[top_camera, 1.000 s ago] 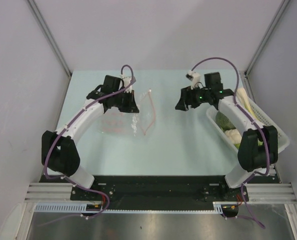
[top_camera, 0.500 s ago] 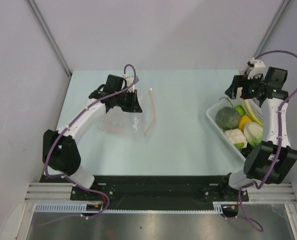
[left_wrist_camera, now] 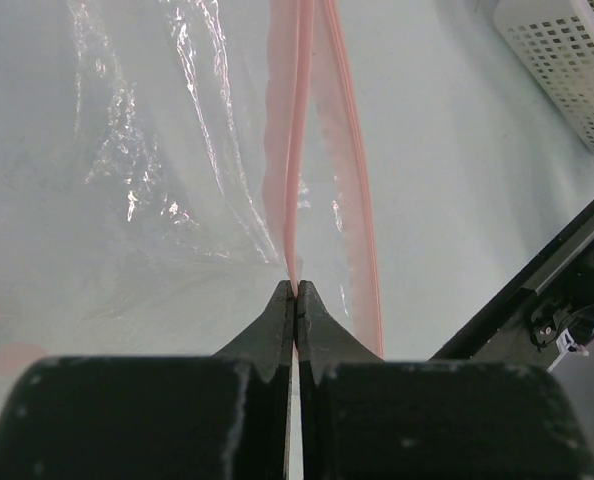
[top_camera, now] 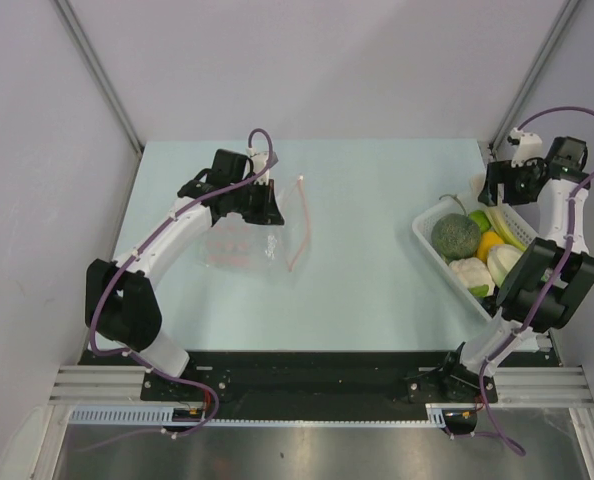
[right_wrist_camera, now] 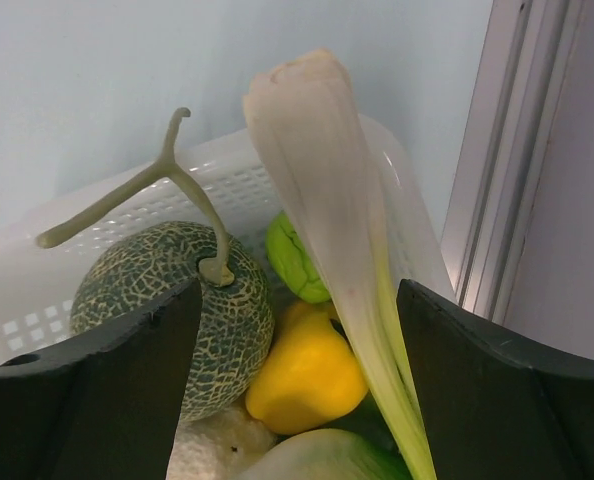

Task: Place the food in the zip-top bag and seal the zipper
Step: Pick up the fake vegetable from the bin.

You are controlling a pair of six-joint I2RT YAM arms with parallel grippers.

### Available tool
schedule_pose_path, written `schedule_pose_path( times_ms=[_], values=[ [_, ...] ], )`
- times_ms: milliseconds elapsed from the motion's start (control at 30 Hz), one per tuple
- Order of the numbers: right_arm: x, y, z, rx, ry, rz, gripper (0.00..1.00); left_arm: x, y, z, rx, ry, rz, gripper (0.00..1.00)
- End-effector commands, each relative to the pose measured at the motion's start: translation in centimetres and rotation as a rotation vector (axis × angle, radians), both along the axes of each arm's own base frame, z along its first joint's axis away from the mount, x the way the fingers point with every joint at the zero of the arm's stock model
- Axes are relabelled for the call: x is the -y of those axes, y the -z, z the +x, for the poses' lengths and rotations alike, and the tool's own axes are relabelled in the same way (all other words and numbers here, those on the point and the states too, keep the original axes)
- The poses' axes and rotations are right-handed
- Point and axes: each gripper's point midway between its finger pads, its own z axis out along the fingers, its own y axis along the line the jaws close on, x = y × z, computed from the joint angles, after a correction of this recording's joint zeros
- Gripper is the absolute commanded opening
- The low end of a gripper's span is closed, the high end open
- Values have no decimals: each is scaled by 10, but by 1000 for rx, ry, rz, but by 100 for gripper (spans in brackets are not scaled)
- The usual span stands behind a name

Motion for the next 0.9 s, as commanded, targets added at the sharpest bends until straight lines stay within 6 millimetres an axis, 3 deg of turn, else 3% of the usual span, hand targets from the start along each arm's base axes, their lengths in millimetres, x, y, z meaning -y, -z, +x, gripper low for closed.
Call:
schedule_pose_path(
  times_ms=[0, 133, 433, 667, 867],
  values=[
    [8, 19, 9, -11, -27, -58, 83, 3, -17, 7, 80, 19, -8, 0],
    [8, 30, 21, -2, -39, -80, 83, 2, -16, 8, 79, 21, -1, 0],
    [1, 28, 60, 49, -43, -189, 87, 1, -13, 5, 72, 28, 11, 0],
    [9, 24, 72, 33, 11, -173, 90, -1, -13, 5, 76, 24, 19, 0],
    [5, 22, 80, -6, 6, -167, 85, 0, -10, 6, 66, 21, 13, 0]
  ],
)
